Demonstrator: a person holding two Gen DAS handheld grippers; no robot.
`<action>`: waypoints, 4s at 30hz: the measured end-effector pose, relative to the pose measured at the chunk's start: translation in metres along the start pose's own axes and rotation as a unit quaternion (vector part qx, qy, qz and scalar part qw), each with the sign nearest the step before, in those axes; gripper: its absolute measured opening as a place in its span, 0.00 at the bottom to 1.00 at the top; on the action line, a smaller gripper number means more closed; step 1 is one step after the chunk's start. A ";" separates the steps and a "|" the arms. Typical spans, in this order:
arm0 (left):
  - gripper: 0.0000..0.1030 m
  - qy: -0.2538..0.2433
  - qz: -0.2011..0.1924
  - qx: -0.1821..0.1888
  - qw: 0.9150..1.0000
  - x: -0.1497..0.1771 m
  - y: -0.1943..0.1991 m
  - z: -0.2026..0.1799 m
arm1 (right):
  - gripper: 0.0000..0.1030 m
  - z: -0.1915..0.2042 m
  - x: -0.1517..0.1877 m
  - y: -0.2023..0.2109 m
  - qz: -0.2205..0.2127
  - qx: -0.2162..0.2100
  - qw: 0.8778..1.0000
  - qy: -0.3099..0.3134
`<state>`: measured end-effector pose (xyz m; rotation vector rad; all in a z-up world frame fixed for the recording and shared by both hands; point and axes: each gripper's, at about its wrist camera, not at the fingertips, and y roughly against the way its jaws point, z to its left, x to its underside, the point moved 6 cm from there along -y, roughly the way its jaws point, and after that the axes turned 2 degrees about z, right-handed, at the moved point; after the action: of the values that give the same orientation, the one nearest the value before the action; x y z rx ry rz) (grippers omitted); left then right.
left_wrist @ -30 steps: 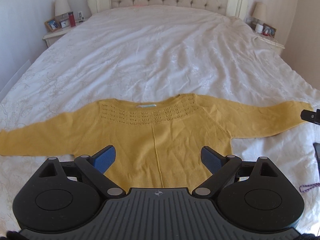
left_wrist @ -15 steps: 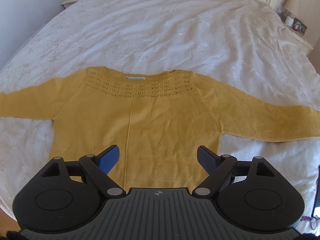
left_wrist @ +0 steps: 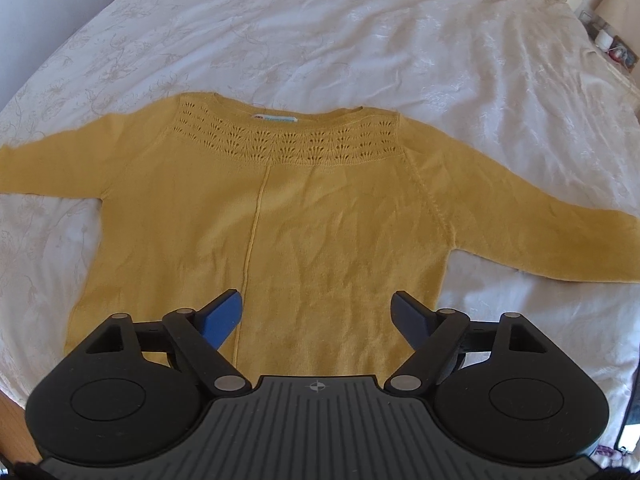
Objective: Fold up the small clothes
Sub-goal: 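Grasp the sweater sleeve cuff with the right gripper and lift it, then lay the sleeve across the sweater body and open the right gripper, then grasp the other sleeve cuff with the left gripper and fold it across the body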
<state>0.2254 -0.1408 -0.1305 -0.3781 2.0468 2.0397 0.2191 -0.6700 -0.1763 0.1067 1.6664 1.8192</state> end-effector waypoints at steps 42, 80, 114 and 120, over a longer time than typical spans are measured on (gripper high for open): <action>0.71 0.011 -0.008 -0.015 1.000 -0.001 -0.042 0.316 | 0.26 0.638 0.241 -0.056 0.097 -0.238 0.940 0.223; 0.71 0.180 -0.104 -0.154 0.966 -0.137 -0.079 0.603 | 0.98 0.611 0.255 -0.031 0.037 -0.183 0.948 0.259; 0.04 0.062 -0.228 0.032 0.971 -0.171 0.030 0.425 | 0.98 0.534 0.262 -0.042 0.081 -0.173 0.959 0.207; 0.04 0.009 -0.242 0.106 0.964 -0.179 0.032 0.297 | 0.98 0.488 0.257 -0.031 0.078 -0.182 0.961 0.194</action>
<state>0.3771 0.1604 -0.0420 -0.7672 1.9167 1.5193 0.2641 -0.1207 -0.2079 -0.3050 1.5714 2.3539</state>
